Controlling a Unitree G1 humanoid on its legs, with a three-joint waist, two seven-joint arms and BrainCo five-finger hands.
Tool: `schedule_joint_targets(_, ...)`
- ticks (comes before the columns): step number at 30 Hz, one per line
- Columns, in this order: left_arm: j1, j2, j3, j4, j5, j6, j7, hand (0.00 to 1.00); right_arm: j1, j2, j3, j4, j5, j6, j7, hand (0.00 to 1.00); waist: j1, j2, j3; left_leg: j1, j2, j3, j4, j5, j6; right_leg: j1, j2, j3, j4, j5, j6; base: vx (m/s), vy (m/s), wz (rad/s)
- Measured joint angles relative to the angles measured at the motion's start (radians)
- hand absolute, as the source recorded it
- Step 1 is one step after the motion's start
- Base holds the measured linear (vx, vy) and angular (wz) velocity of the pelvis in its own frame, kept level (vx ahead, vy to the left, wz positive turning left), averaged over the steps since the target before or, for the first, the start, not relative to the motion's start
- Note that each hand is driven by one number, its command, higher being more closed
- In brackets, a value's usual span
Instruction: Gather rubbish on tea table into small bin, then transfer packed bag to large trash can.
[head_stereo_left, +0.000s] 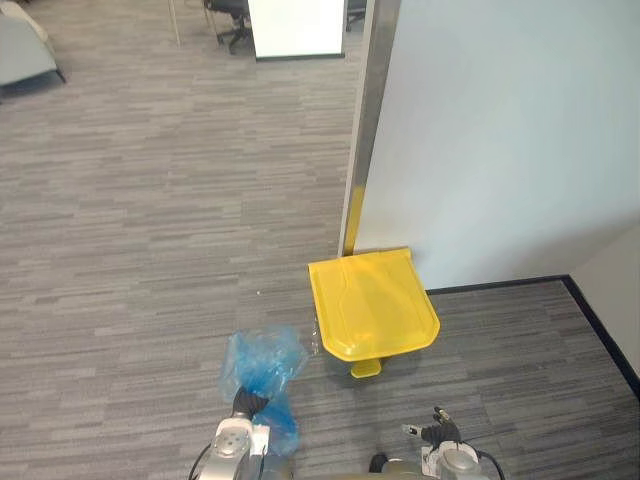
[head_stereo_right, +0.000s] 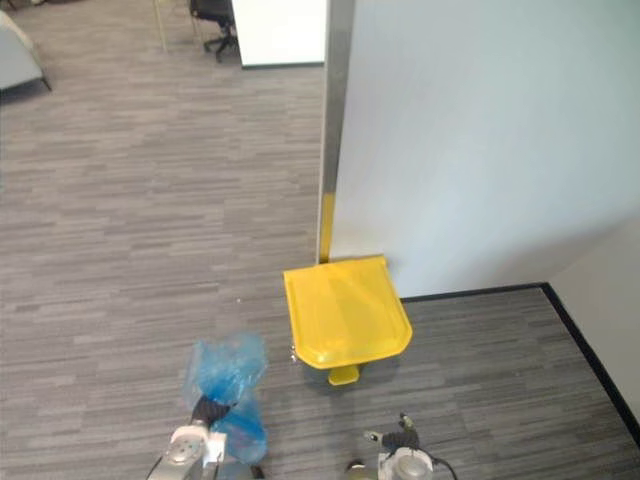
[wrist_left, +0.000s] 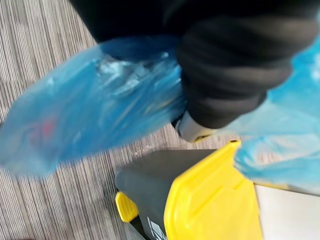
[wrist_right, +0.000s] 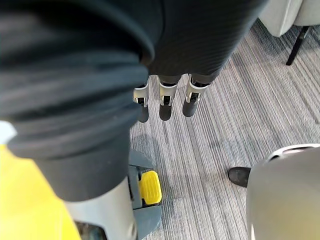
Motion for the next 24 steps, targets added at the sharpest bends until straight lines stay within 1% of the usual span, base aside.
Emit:
schedule_joint_targets(2, 0.001, 0.003, 0.0, 0.02, 0.0, 0.0, 0.0, 1.0, 0.0, -0.002, 0.0, 0.001, 0.0, 0.0, 0.0, 0.0, -0.001, 0.001, 0.0, 0.007, -0.005, 0.001, -0.058, 0.033, -0.004, -0.022, 0.004, 0.002, 0.0, 0.007, -0.007, -0.04, -0.027, -0.03)
schedule_joint_targets(4, 0.003, 0.002, 0.0, 0.037, 0.001, 0.0, 0.001, 1.0, 0.0, -0.003, 0.001, 0.002, 0.0, 0.0, 0.0, 0.0, -0.001, 0.003, -0.002, 0.013, -0.003, 0.003, -0.086, 0.044, -0.008, -0.034, 0.012, 0.01, 0.0, 0.011, -0.013, -0.04, -0.046, -0.11)
schedule_joint_targets(7, 0.015, -0.006, -0.001, 0.043, 0.0, 0.0, 0.003, 1.0, -0.013, -0.009, 0.008, 0.014, 0.0, 0.0, -0.001, 0.0, -0.001, 0.003, -0.005, 0.03, 0.004, 0.029, -0.115, 0.053, -0.012, -0.052, 0.026, 0.044, 0.002, 0.021, -0.02, -0.04, -0.04, -0.35)
schedule_joint_targets(10, 0.017, -0.003, 0.002, 0.043, 0.0, 0.0, 0.005, 1.0, -0.016, -0.016, 0.011, 0.014, 0.0, 0.0, -0.001, 0.0, 0.0, 0.0, -0.007, 0.024, 0.0, 0.043, -0.116, 0.052, -0.011, -0.083, 0.024, 0.069, 0.024, 0.022, -0.018, -0.04, 0.011, -0.29)
schedule_joint_targets(11, 0.018, -0.002, 0.002, 0.041, -0.001, -0.002, 0.006, 1.0, -0.026, -0.018, 0.018, 0.015, 0.0, 0.0, -0.002, 0.0, 0.001, -0.01, -0.001, 0.014, -0.012, 0.05, -0.094, 0.032, 0.0, -0.124, 0.007, 0.084, 0.093, -0.01, -0.007, -0.05, 0.043, -0.2)
schedule_joint_targets(12, 0.018, -0.003, 0.002, 0.041, -0.001, -0.002, 0.006, 1.0, -0.027, -0.018, 0.018, 0.015, 0.0, 0.0, -0.002, 0.0, 0.0, -0.013, 0.0, 0.007, -0.017, 0.048, -0.08, 0.025, 0.003, -0.137, -0.002, 0.086, 0.119, -0.023, -0.005, -0.05, 0.056, -0.09)
schedule_joint_targets(13, 0.017, -0.006, -0.001, 0.041, -0.001, -0.002, 0.004, 1.0, -0.029, -0.016, 0.015, 0.011, 0.001, 0.0, -0.003, 0.0, -0.006, -0.031, 0.01, -0.007, -0.036, 0.037, -0.032, -0.012, 0.019, -0.165, -0.036, 0.088, 0.199, -0.073, 0.015, -0.04, 0.052, 0.11)
schedule_joint_targets(14, 0.017, -0.007, -0.002, 0.041, -0.001, -0.002, 0.003, 1.0, -0.028, -0.017, 0.014, 0.01, 0.0, 0.0, -0.003, 0.0, -0.007, -0.036, 0.011, -0.012, -0.042, 0.029, -0.018, -0.023, 0.021, -0.172, -0.045, 0.088, 0.22, -0.082, 0.021, -0.04, 0.094, 0.25)
schedule_joint_targets(15, 0.014, -0.012, -0.003, 0.036, -0.001, -0.001, 0.002, 1.0, -0.023, -0.017, 0.003, 0.007, 0.002, 0.0, -0.003, 0.0, -0.007, -0.048, 0.02, -0.016, -0.056, -0.003, 0.011, -0.06, 0.021, -0.173, -0.077, 0.073, 0.293, -0.106, 0.04, -0.03, 0.068, 0.32)
schedule_joint_targets(16, 0.011, -0.013, -0.002, 0.03, -0.001, -0.003, 0.003, 1.0, -0.01, -0.016, -0.007, -0.005, 0.004, 0.0, -0.003, 0.0, -0.009, -0.053, 0.027, -0.012, -0.063, -0.03, 0.033, -0.082, 0.035, -0.204, -0.098, 0.069, 0.404, -0.105, 0.047, -0.04, 0.103, 0.54)
schedule_joint_targets(17, 0.01, -0.011, -0.003, 0.033, -0.001, -0.002, 0.004, 1.0, -0.015, -0.012, -0.014, -0.016, 0.007, -0.005, -0.003, 0.0, -0.013, -0.048, 0.034, 0.001, -0.056, -0.057, 0.065, -0.1, 0.047, -0.283, -0.114, 0.055, 0.553, -0.094, 0.065, 0.0, 0.05, 0.47)
schedule_joint_targets(18, 0.009, -0.01, -0.003, 0.032, -0.001, -0.002, 0.004, 1.0, -0.008, -0.011, -0.02, -0.019, 0.007, -0.006, -0.003, 0.0, -0.013, -0.051, 0.036, 0.002, -0.048, -0.066, 0.08, -0.109, 0.051, -0.289, -0.11, 0.051, 0.56, -0.104, 0.056, 0.07, 0.04, 0.47)
schedule_joint_targets(19, -0.001, -0.005, -0.001, 0.031, -0.001, -0.001, 0.008, 1.0, -0.002, -0.006, -0.03, -0.025, 0.007, -0.003, -0.004, 0.0, -0.002, -0.055, 0.04, 0.01, -0.023, -0.086, 0.118, -0.139, 0.049, -0.315, -0.086, 0.041, 0.539, -0.121, 0.033, 0.16, -0.036, 0.35)
schedule_joint_targets(20, -0.01, 0.003, -0.002, 0.031, -0.001, -0.001, 0.012, 1.0, -0.001, 0.001, -0.038, -0.039, 0.007, -0.002, -0.004, 0.0, -0.001, -0.059, 0.043, 0.013, -0.005, -0.099, 0.145, -0.163, 0.042, -0.353, -0.074, 0.021, 0.469, -0.105, 0.031, 0.16, -0.048, 0.31)
schedule_joint_targets(21, -0.013, 0.003, -0.003, 0.032, -0.001, -0.001, 0.014, 1.0, -0.002, 0.001, -0.038, -0.044, 0.007, -0.002, -0.004, 0.0, -0.001, -0.059, 0.044, 0.014, 0.001, -0.101, 0.153, -0.172, 0.036, -0.364, -0.07, 0.016, 0.426, -0.087, 0.031, 0.19, -0.086, 0.25)
schedule_joint_targets(22, -0.025, 0.003, -0.003, 0.031, -0.001, -0.001, 0.017, 1.0, -0.003, 0.001, -0.039, -0.046, 0.008, -0.001, -0.006, 0.0, -0.002, -0.062, 0.052, 0.008, 0.009, -0.108, 0.177, -0.193, 0.032, -0.378, -0.057, 0.009, 0.303, -0.034, 0.04, 0.21, -0.135, 0.26)
schedule_joint_targets(23, -0.042, 0.001, -0.002, 0.03, -0.001, -0.001, 0.021, 1.0, -0.01, 0.002, -0.039, -0.049, 0.008, 0.0, -0.011, 0.0, -0.002, -0.074, 0.062, 0.008, 0.013, -0.113, 0.223, -0.227, 0.016, -0.377, -0.053, 0.001, 0.178, 0.007, 0.046, 0.3, -0.221, 0.4)
schedule_joint_targets(24, -0.058, -0.003, 0.001, 0.03, -0.001, -0.001, 0.024, 1.0, -0.008, 0.001, -0.041, -0.046, 0.009, 0.003, -0.013, 0.0, -0.005, -0.083, 0.075, 0.01, 0.016, -0.126, 0.296, -0.281, -0.009, -0.377, -0.046, 0.019, 0.146, 0.053, 0.043, 0.29, -0.213, 0.35)
